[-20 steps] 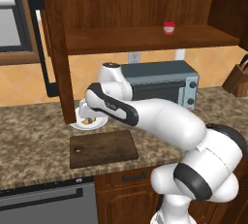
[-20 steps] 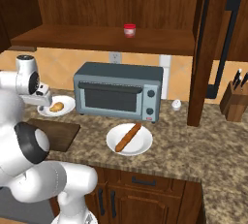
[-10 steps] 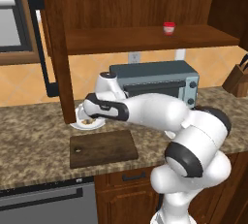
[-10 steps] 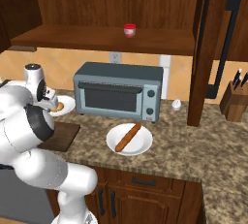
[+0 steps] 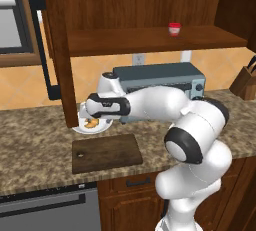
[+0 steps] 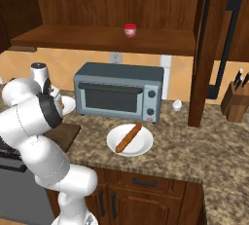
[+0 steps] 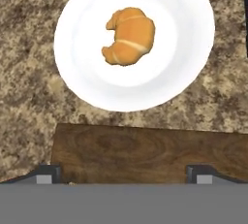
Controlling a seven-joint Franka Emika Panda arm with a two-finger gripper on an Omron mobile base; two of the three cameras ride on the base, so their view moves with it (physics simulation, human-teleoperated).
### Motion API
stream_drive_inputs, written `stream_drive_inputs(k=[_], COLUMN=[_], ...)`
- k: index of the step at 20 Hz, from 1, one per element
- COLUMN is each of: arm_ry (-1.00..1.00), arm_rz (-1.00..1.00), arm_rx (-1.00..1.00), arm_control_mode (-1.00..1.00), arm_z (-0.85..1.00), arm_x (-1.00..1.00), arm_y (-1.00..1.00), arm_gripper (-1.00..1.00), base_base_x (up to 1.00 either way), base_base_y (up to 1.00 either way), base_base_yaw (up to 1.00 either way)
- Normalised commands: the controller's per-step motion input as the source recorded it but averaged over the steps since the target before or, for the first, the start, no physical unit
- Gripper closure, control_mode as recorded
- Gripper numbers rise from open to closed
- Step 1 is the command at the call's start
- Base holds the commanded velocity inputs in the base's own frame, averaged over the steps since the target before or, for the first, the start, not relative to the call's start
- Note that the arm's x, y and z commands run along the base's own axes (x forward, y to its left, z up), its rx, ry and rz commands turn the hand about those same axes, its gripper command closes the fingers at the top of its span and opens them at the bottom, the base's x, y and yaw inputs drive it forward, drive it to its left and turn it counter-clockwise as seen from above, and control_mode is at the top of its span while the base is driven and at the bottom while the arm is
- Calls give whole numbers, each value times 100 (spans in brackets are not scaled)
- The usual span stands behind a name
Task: From the different types of pastries on the counter, select a croissant and place it on the cutting board. Then retrieve a jar of jam from the cabinet and place it alongside the croissant on the cutting board.
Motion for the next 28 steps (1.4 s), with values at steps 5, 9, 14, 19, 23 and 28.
stream_drive_inputs(k=[5, 9, 14, 19, 23, 28], arm_ry=[0, 0, 0, 0, 0, 0], arm_rz=[-11, -10, -9, -11, -5, 0], arm_rx=[-4, -5, -1, 0, 0, 0], arm_control_mode=[-100, -100, -100, -100, -100, -100], arm_z=[-10, -33, -21, -18, -15, -4], arm_x=[59, 18, 18, 23, 24, 12], arm_y=[14, 16, 4, 0, 0, 0], arm_gripper=[-100, -100, -100, -100, -100, -100], base_base_x=[0, 0, 0, 0, 0, 0], base_base_y=[0, 0, 0, 0, 0, 0], base_base_yaw=[0, 0, 0, 0, 0, 0])
